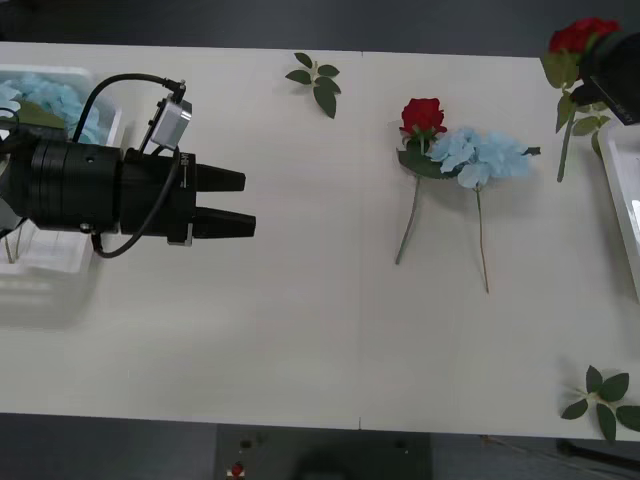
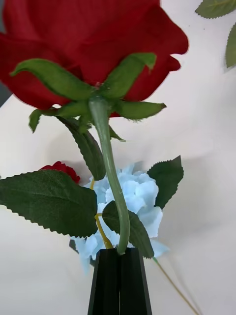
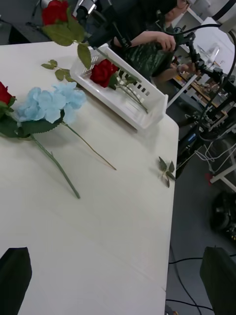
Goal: Put the red flowers into the right box and the blue flowers into the left box
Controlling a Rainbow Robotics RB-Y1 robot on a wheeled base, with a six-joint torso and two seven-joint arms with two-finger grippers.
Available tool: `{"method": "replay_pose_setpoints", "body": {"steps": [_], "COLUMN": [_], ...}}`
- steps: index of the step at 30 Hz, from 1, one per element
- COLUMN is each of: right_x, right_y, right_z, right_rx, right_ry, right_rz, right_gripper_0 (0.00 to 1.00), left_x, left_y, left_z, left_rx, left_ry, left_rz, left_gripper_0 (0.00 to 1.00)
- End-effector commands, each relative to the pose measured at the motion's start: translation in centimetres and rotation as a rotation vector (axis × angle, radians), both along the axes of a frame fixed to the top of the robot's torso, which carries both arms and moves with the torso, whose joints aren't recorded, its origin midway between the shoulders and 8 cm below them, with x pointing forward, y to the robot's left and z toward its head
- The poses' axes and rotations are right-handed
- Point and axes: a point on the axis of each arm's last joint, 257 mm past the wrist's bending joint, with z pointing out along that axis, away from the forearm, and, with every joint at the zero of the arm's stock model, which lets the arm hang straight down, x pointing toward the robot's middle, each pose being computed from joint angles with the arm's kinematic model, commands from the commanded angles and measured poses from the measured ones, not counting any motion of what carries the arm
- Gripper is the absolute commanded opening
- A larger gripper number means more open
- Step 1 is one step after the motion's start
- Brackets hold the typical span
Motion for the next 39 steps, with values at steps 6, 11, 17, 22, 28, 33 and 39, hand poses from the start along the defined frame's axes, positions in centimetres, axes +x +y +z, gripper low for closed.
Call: {"method": "replay_pose_setpoints", "body": {"steps": [6,11,17,22,28,33,39], "right_x": [-3.6,-6.8,-8.8,-9.8,-9.6,-8.3,-6.7], "right_y": [-5.3,-11.1,-17.9,-23.5,-28.8,-31.1,-33.1], "right_z": [4.3,5.0,4.7,3.3,1.7,0.9,-0.7], "right_rx": [-0.147,-0.21,-0.328,-0.483,-0.756,-0.926,-1.08], "right_ry": [0.014,0.065,0.075,0.092,0.138,0.15,0.161], "right_rz": [0.105,0.133,0.155,0.174,0.217,0.216,0.199], "right_gripper_0": [0.0,0.0,0.0,0.0,0.0,0.0,0.0], "left_x": [0.6,0.6,0.6,0.6,0.6,0.6,0.6], "left_y": [-0.1,-0.1,-0.1,-0.1,-0.1,-0.1,-0.1], "left_z": [1.5,1.5,1.5,1.5,1.5,1.5,1.5], "left_rx": [-0.002,-0.002,-0.002,-0.002,-0.002,-0.002,-0.002], "left_ry": [-0.055,-0.055,-0.055,-0.055,-0.055,-0.055,-0.055], "left_rz": [-0.006,-0.006,-0.006,-0.006,-0.006,-0.006,-0.006], "left_gripper_0": [1.0,1.0,1.0,1.0,1.0,1.0,1.0]}}
